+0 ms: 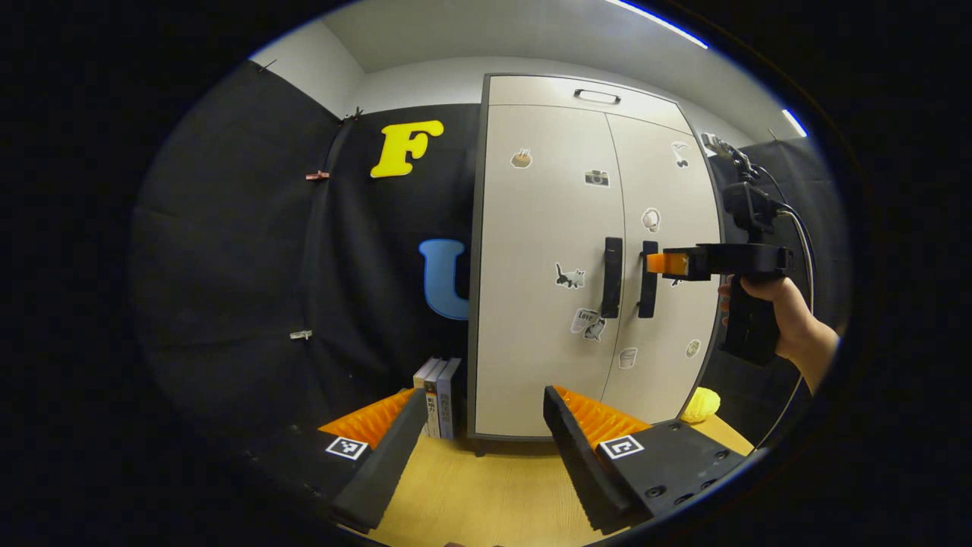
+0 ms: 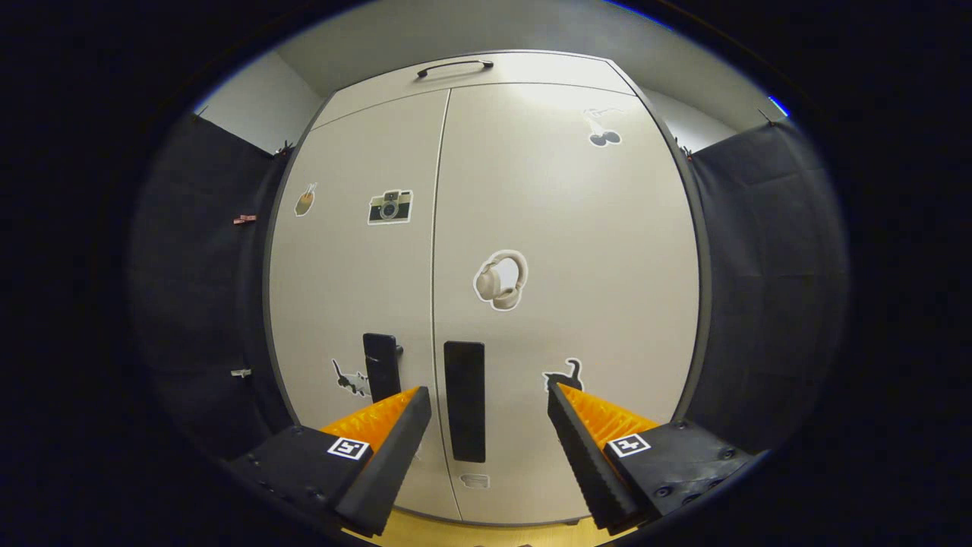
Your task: Open the right door of the double-door shoe cabinet with the right hand, and open the left door with the left hand.
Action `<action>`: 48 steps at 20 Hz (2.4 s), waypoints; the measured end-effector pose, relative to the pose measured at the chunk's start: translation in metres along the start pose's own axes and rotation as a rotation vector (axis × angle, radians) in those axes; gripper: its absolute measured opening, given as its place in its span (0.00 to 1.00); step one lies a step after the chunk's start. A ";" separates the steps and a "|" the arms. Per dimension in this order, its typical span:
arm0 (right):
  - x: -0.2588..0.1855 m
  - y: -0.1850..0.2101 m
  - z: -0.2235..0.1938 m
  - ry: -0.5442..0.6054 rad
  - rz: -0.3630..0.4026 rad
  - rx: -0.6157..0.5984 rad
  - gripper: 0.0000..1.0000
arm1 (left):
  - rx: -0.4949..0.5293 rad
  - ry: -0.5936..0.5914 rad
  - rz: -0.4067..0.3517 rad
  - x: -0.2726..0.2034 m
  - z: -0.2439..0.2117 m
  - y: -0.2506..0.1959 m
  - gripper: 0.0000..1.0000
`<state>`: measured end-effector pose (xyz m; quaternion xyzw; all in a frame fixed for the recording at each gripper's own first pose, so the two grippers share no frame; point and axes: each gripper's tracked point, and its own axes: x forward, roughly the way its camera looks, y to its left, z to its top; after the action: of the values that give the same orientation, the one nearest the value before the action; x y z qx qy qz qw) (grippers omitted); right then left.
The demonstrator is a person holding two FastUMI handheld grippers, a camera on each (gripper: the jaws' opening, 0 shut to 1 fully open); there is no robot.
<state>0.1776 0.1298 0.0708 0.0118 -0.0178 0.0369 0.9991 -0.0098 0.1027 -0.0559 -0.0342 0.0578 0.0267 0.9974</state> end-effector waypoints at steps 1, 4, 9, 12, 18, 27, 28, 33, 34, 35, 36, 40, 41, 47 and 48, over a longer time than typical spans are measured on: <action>0.007 0.001 -0.003 0.010 -0.005 0.000 0.97 | -0.010 0.002 0.013 0.000 0.000 0.006 0.95; 0.024 0.004 -0.016 0.049 -0.024 -0.031 0.97 | -0.017 0.007 0.054 -0.002 -0.004 0.027 0.95; 0.039 0.011 -0.032 0.101 -0.050 -0.034 0.88 | -0.022 0.006 0.084 -0.005 -0.006 0.047 0.95; 0.042 0.009 -0.034 0.114 -0.079 -0.032 0.58 | -0.027 0.008 0.091 -0.005 -0.010 0.055 0.95; 0.042 0.013 -0.036 0.133 -0.076 0.011 0.34 | -0.027 -0.001 0.076 -0.008 -0.011 0.065 0.95; 0.028 0.014 -0.038 0.185 -0.031 0.031 0.14 | -0.034 0.020 0.023 -0.031 -0.027 0.073 0.95; 0.023 0.014 -0.037 0.185 -0.025 0.033 0.14 | -0.036 0.027 0.014 -0.032 -0.029 0.070 0.95; -0.017 0.005 -0.034 0.178 0.030 0.031 0.14 | -0.006 0.037 0.019 -0.038 -0.031 0.060 0.95; -0.024 0.003 -0.032 0.174 0.047 0.034 0.13 | 0.003 0.031 0.025 -0.042 -0.028 0.052 0.95; -0.032 0.000 -0.031 0.172 0.066 0.037 0.13 | 0.011 0.024 0.031 -0.045 -0.024 0.044 0.95; -0.040 -0.003 -0.030 0.170 0.091 0.038 0.13 | 0.021 0.016 0.036 -0.048 -0.020 0.034 0.95; -0.062 -0.014 -0.025 0.148 0.199 0.057 0.14 | 0.075 -0.004 0.084 -0.066 -0.007 -0.013 0.95; -0.065 -0.016 -0.024 0.145 0.224 0.058 0.14 | 0.080 -0.012 0.098 -0.071 -0.004 -0.028 0.95; -0.086 -0.038 -0.017 0.134 0.356 0.076 0.13 | 0.050 -0.002 0.153 -0.112 -0.008 -0.107 0.95; -0.090 -0.044 -0.016 0.133 0.365 0.079 0.13 | 0.057 -0.002 0.162 -0.117 -0.009 -0.117 0.95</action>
<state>0.0916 0.0795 0.0501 0.0449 0.0476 0.2186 0.9736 -0.1197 -0.0201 -0.0439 -0.0008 0.0601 0.1056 0.9926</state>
